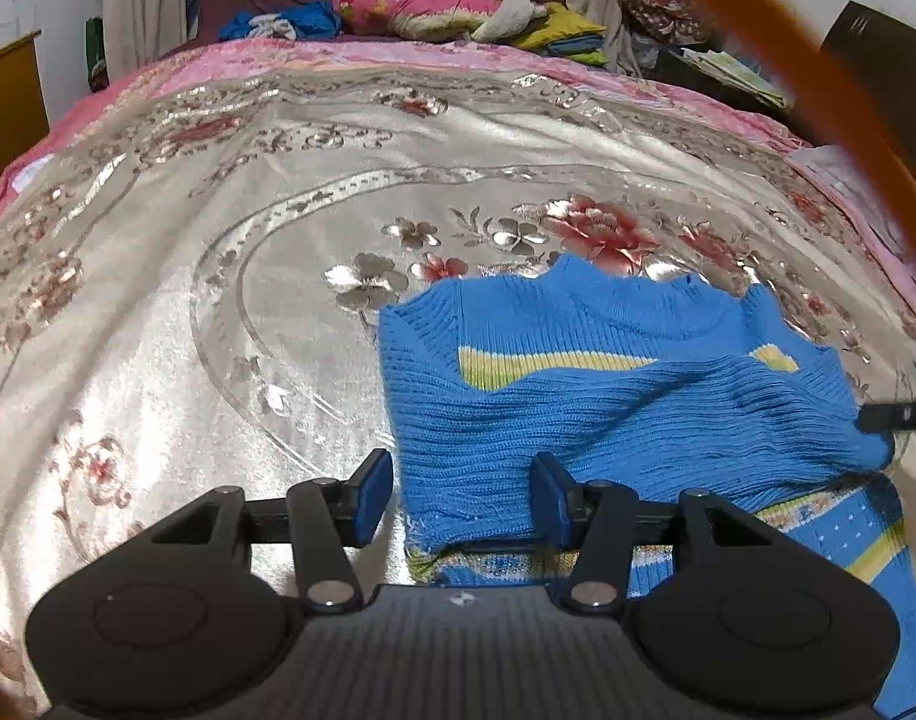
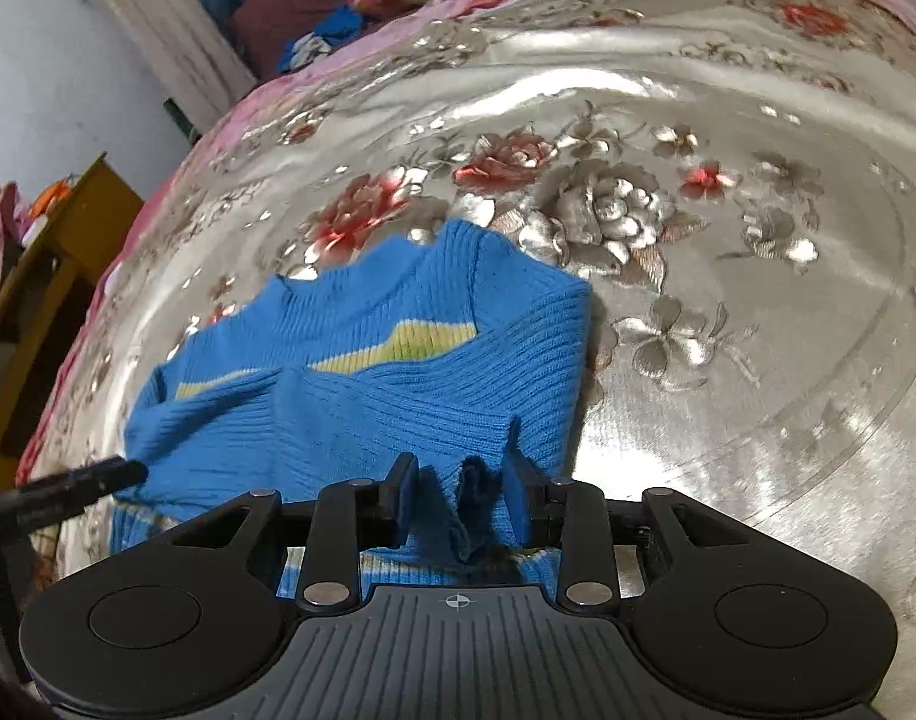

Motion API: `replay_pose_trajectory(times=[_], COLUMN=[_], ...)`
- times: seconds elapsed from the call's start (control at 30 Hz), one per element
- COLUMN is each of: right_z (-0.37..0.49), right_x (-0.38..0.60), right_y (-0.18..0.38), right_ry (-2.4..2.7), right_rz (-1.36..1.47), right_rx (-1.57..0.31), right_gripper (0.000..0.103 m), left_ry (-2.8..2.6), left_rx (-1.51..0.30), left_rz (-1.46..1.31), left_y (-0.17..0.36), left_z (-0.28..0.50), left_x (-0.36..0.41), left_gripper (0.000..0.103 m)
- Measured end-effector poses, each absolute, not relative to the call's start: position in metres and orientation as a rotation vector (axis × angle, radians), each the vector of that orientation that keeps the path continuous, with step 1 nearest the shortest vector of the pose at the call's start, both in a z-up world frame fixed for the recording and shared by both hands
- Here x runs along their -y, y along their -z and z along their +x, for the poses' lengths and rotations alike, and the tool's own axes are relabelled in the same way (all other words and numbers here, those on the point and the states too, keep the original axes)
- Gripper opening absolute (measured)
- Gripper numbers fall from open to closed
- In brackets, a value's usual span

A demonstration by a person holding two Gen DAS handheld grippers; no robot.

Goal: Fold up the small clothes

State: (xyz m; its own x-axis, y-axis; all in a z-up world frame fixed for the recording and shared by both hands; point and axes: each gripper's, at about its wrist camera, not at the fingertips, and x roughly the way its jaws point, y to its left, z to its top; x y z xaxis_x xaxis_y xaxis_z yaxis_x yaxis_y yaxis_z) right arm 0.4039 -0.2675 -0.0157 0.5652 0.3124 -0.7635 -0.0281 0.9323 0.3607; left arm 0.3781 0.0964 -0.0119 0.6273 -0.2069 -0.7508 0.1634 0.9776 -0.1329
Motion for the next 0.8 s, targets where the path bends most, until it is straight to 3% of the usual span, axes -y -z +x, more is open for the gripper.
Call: replay_pose_trajectory(times=[0.33, 0.37, 0.47, 0.8], right_z=[0.422, 0.421, 0.421, 0.425], right_x=[0.258, 0.255, 0.251, 0.262], right_y=[0.026, 0.026, 0.023, -0.016], right_ry=[-0.214, -0.217, -0.226, -0.168], right_rz=[0.286, 0.257, 0.221, 0.239], right_rx=[-0.960, -0.957, -0.956, -0.752], right_gripper=[0.032, 0.030, 0.011, 0.007], left_ry=[0.238, 0.240, 0.241, 0.229], left_rx=[-0.857, -0.858, -0.863, -0.853], left_rz=[-0.017, -0.012, -0.012, -0.026], left_y=[0.006, 0.007, 0.009, 0.010], left_z=[0.382, 0.382, 0.384, 0.387], left_x=[-0.082, -0.080, -0.077, -0.079], left_gripper=[0.055, 0.055, 0.055, 0.056])
